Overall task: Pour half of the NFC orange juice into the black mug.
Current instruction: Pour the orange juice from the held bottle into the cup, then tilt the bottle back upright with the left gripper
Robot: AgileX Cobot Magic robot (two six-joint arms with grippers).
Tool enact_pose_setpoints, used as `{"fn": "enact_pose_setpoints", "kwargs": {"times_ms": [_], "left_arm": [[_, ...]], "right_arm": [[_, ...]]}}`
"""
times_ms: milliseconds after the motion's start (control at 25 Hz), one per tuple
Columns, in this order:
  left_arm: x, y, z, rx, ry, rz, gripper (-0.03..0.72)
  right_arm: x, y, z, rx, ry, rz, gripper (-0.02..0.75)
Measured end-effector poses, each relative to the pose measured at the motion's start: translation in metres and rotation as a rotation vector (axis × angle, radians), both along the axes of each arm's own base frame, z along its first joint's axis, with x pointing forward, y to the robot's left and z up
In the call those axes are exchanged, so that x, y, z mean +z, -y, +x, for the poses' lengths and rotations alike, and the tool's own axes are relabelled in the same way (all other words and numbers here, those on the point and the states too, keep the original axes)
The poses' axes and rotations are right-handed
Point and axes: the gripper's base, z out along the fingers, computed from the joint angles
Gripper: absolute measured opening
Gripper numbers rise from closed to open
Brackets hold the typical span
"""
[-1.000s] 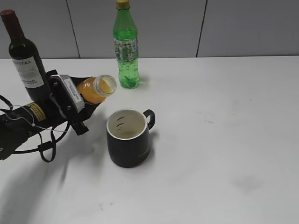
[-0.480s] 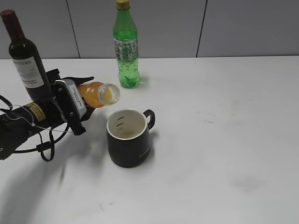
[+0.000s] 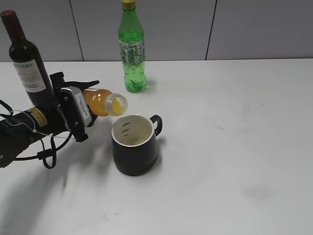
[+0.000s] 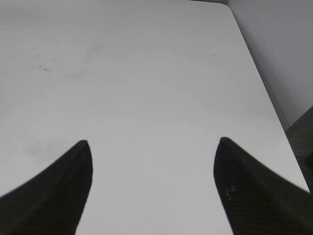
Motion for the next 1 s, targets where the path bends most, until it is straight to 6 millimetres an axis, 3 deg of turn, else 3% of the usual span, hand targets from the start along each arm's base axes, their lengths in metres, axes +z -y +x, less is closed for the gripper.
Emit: {"fn": "enact_pose_setpoints", "kwargs": {"times_ms": [1000], "left_arm": [[0.0087, -0.0006, 0.0011, -0.004, 0.076, 0.071, 0.473]], "right_arm": [[0.0, 0.0, 0.0, 0.0, 0.0, 0.0, 0.588]]}}
